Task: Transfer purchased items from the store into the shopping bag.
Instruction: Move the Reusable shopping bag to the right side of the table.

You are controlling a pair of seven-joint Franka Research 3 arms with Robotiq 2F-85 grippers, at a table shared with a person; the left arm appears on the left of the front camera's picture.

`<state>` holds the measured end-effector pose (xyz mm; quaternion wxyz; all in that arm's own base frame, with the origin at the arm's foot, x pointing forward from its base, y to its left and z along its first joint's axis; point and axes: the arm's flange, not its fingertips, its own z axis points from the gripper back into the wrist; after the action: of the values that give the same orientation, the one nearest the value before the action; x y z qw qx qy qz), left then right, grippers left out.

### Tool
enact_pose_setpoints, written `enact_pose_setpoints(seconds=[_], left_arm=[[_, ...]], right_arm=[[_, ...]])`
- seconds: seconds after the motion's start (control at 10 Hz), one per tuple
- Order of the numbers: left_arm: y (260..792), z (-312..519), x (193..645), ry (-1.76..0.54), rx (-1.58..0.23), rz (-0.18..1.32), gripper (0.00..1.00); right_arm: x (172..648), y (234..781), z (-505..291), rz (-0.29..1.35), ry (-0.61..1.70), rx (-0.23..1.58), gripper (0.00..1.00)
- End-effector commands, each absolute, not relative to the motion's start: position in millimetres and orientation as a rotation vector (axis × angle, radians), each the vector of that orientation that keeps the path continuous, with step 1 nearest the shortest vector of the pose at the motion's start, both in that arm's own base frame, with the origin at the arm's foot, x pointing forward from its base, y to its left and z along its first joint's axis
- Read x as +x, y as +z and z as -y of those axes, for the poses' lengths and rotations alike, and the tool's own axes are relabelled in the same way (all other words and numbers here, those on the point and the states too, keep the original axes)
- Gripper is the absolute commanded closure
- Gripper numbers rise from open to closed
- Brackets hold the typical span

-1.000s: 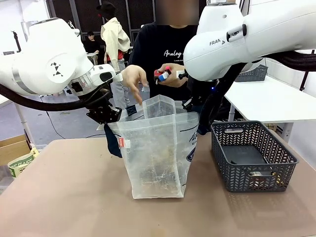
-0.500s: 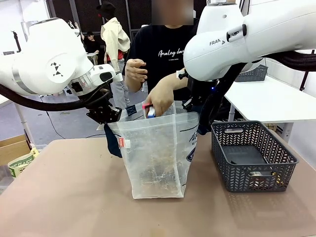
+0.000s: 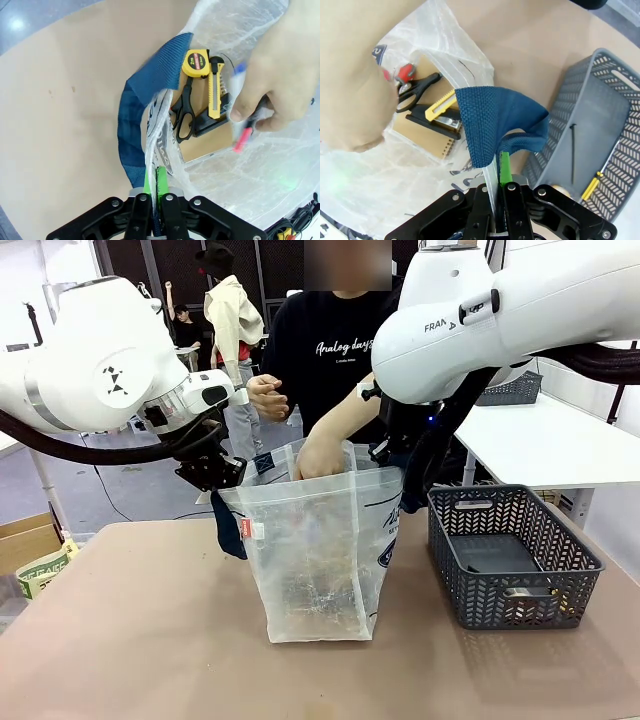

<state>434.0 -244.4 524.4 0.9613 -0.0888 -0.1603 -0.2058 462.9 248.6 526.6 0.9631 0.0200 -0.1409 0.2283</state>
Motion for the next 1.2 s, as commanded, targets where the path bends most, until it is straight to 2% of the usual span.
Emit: enact_pose_setpoints(seconds=[0.0, 1.1], left_arm=[[524.9, 242.6, 434.5, -0.412, -0.181, 0.326, 1.00], [524.9, 242.6, 434.5, -0.412, -0.181, 0.326, 1.00]], right_arm=[[463.0, 527.2, -248.3, 0.287, 0.461, 0.041, 1.00], [463.0, 527.2, -248.3, 0.287, 0.461, 0.041, 1.00]])
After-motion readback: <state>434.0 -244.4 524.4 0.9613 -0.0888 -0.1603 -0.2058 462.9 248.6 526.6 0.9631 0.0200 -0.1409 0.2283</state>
